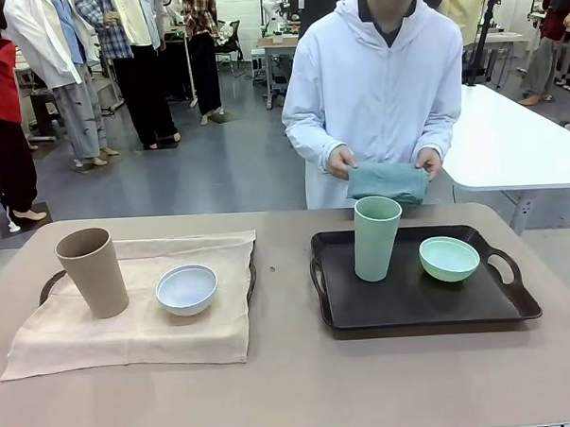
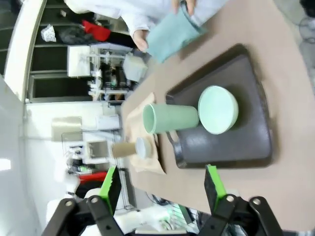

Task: Set up a tray with a mat and arrange the tableware.
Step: Pick up the Picnic Bowl and Reusable plastic cup from the Handle tray in front of the human's position and hold them in the air.

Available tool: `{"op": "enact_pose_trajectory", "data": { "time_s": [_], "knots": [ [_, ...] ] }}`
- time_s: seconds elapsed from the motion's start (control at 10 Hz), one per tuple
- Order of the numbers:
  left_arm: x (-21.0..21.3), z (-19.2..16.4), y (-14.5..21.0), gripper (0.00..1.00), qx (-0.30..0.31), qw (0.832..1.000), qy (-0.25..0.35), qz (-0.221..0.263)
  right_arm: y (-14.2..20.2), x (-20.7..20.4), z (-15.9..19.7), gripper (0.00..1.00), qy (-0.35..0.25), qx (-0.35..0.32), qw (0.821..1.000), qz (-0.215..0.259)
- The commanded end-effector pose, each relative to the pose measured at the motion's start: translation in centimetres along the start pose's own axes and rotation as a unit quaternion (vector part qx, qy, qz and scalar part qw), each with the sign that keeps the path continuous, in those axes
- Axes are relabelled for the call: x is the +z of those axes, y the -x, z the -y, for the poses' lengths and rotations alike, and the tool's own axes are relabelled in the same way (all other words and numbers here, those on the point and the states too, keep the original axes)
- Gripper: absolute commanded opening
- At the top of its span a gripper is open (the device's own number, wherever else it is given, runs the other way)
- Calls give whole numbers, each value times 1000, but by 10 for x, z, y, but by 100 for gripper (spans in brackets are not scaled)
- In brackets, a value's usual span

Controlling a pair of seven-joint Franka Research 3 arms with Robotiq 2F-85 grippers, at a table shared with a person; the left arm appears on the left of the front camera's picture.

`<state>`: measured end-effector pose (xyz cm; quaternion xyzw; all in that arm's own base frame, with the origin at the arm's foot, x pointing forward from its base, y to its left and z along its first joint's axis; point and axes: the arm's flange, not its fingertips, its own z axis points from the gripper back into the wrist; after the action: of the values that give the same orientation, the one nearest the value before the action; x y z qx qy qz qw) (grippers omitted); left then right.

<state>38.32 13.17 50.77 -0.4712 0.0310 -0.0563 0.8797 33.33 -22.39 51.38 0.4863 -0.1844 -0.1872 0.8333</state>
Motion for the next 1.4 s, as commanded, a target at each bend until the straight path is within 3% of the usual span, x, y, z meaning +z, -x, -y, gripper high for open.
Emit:
{"op": "enact_pose_trajectory", "data": {
  "time_s": [0.0, 0.2, 0.3, 0.4, 1.3],
  "knots": [
    [-7, -6, -9, 100, 0, 1000, 23, -16, 1, -2, 21, 89, -61, -3, 997, 36],
    [-12, -6, -10, 100, -5, 999, 28, -17, 8, 14, 33, 89, -74, -12, 996, 57],
    [-10, -6, -11, 100, -8, 1000, 25, -15, 13, 18, 32, 89, -55, -8, 997, 45],
    [-15, -11, -10, 100, 8, 1000, 17, -21, 1, 13, 29, 89, -62, -23, 996, 53],
    [-15, -11, -10, 100, 8, 1000, 17, -21, 1, 13, 29, 89, -62, -23, 996, 53]
  ]
}}
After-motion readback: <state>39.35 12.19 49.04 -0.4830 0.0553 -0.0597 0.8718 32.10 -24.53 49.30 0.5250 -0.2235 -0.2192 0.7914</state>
